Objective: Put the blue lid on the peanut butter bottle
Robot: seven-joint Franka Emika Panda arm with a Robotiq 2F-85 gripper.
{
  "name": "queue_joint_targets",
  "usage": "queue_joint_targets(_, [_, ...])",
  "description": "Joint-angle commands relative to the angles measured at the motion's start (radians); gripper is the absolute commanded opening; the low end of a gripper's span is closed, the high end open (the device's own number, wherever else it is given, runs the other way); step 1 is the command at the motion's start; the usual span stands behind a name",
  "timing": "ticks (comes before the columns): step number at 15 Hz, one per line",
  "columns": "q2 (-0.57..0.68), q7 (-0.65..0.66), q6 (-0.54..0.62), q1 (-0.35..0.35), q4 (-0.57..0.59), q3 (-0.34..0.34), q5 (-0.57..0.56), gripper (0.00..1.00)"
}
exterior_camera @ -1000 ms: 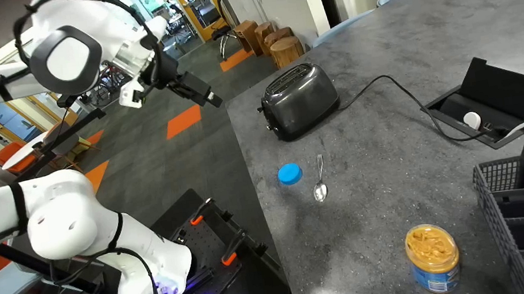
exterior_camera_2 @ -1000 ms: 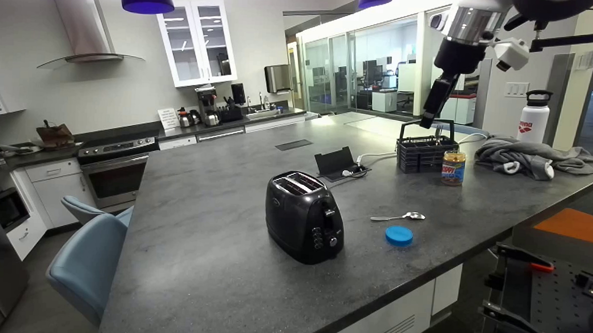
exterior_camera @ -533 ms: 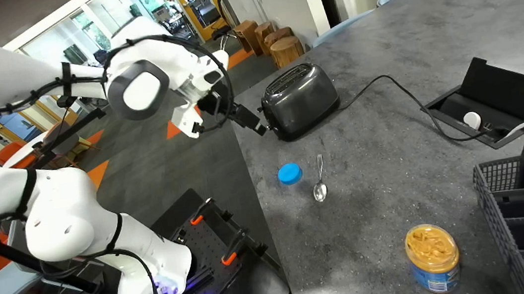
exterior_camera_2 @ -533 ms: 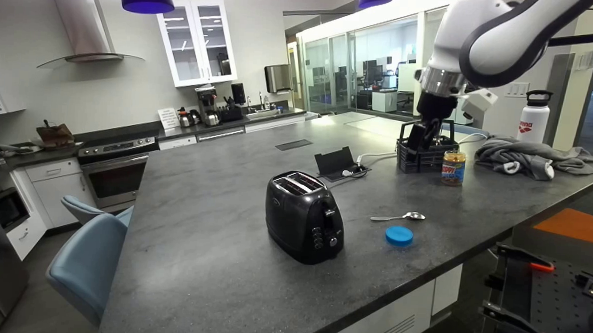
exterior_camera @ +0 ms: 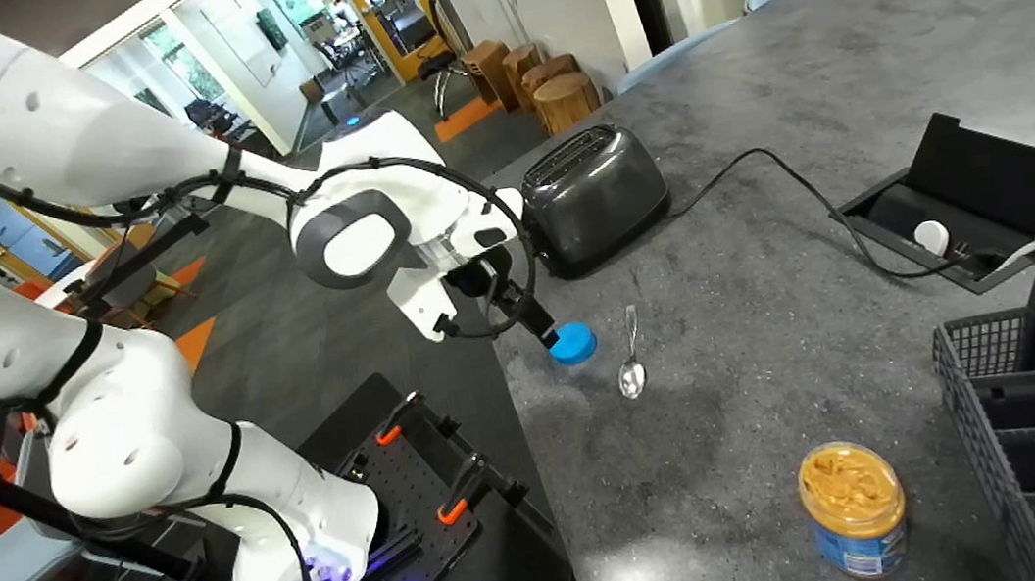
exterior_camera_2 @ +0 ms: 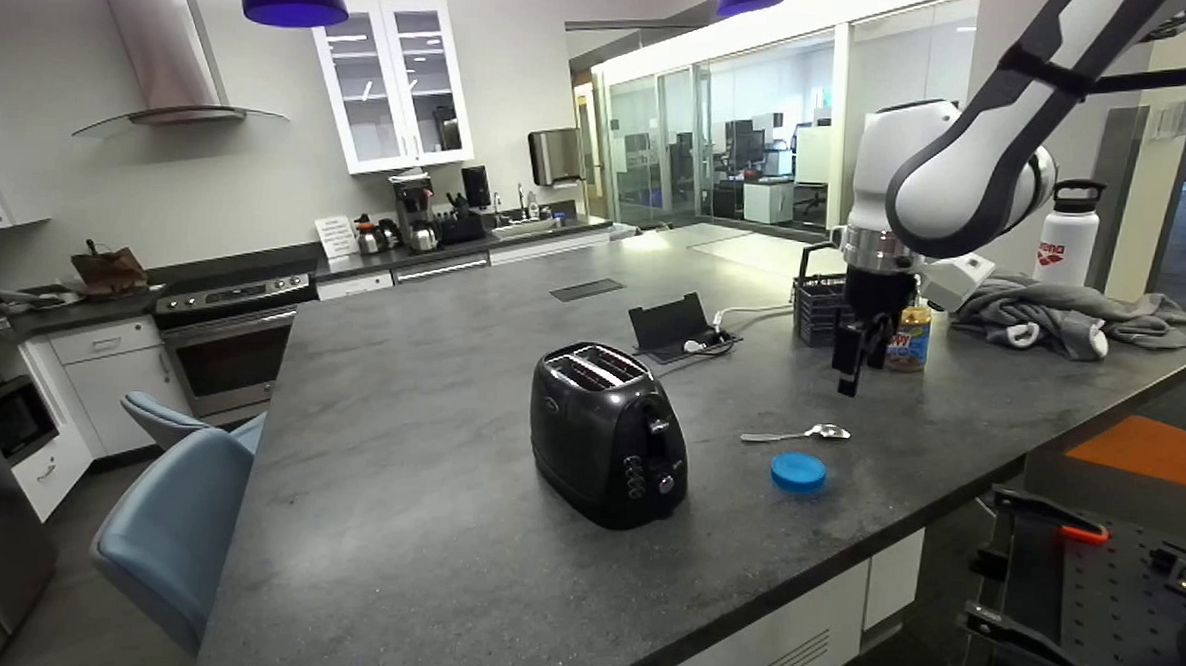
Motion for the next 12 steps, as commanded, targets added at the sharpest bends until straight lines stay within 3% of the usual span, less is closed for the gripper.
queue_joint_targets(1, [0.001, -0.004, -0.002, -0.02, 0.002, 0.022, 0.007, 1.0])
queue_joint_targets(6, [0.031, -0.009, 0.021, 0.001, 0.008, 0.032, 0.042, 1.0])
queue_joint_targets(12, [0.146, 0.065, 0.132, 0.023, 0.026, 0.093, 0.099, 1.0])
